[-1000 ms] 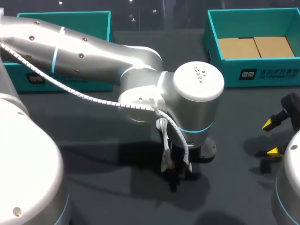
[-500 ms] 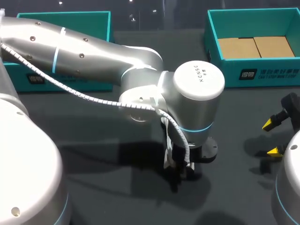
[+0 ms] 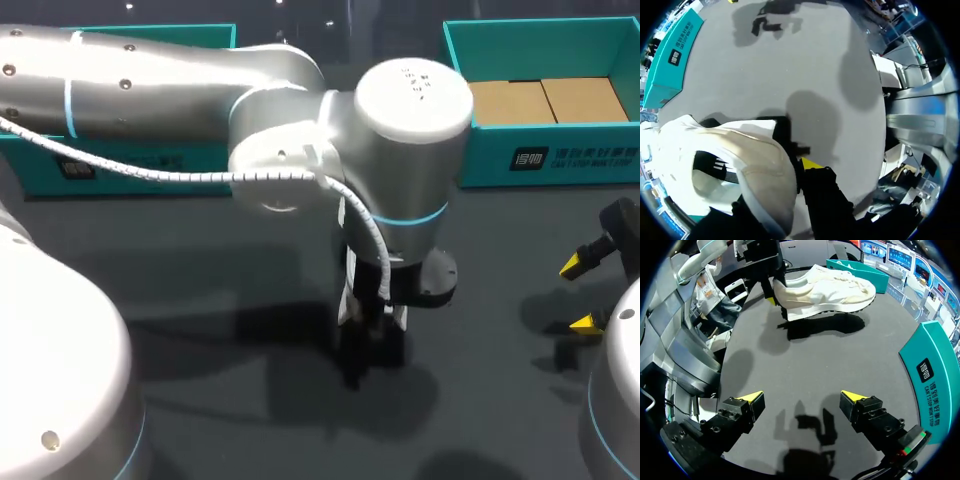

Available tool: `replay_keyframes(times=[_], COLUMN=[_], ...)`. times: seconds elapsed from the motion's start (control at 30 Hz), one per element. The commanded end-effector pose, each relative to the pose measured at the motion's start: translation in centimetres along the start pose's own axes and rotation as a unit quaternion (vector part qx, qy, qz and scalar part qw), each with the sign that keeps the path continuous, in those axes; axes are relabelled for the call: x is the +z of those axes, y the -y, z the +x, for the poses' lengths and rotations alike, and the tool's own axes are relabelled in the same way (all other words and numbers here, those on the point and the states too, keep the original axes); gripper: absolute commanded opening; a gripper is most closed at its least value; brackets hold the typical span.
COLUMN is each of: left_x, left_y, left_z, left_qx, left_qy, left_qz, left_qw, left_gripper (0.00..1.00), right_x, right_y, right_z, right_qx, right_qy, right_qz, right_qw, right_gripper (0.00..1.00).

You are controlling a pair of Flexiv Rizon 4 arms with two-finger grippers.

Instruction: Take the shoe out of the shoebox, open the shoe tongue, remove and reinsert the insole, then place the shoe into the shoebox

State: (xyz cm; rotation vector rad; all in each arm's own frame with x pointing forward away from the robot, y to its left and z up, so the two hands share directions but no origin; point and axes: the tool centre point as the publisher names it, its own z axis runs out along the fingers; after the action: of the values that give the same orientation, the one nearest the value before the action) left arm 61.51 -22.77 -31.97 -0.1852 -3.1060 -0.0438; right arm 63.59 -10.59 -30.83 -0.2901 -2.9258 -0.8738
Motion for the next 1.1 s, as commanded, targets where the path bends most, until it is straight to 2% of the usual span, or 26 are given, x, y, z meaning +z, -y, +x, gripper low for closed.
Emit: replay_keyframes(times=[0.03, 0.27, 0.43, 0.7, 1.1], left_x=[-6.3, -10.6, -12.8, -15.2, -17.1], left_y=[-3.4, -6.4, -8.8, -13.2, -19.4], left_z=[-1.2, -3.3, -4.7, -9.1, -16.1], left_qx=[0.01, 0.012, 0.01, 0.015, 0.028], left_qy=[-0.007, -0.004, 0.003, -0.026, -0.045], left_qz=[0.01, -0.019, -0.062, -0.048, -0.04], left_qw=[1.0, 1.0, 0.998, 0.998, 0.998], left_gripper=[0.0, 0.0, 0.0, 0.0, 0.0], right_x=[0.0, 0.0, 0.0, 0.0, 0.0], right_y=[0.0, 0.0, 0.0, 0.0, 0.0], right_z=[0.2, 0.2, 0.2, 0.2, 0.2], right_qx=[0.0, 0.0, 0.0, 0.0, 0.0], right_qy=[0.001, 0.001, 0.001, 0.001, 0.001], right_qz=[0.001, 0.001, 0.001, 0.001, 0.001], right_qw=[1.0, 1.0, 1.0, 1.0, 1.0], right_gripper=[1.0, 1.0, 1.0, 1.0, 1.0])
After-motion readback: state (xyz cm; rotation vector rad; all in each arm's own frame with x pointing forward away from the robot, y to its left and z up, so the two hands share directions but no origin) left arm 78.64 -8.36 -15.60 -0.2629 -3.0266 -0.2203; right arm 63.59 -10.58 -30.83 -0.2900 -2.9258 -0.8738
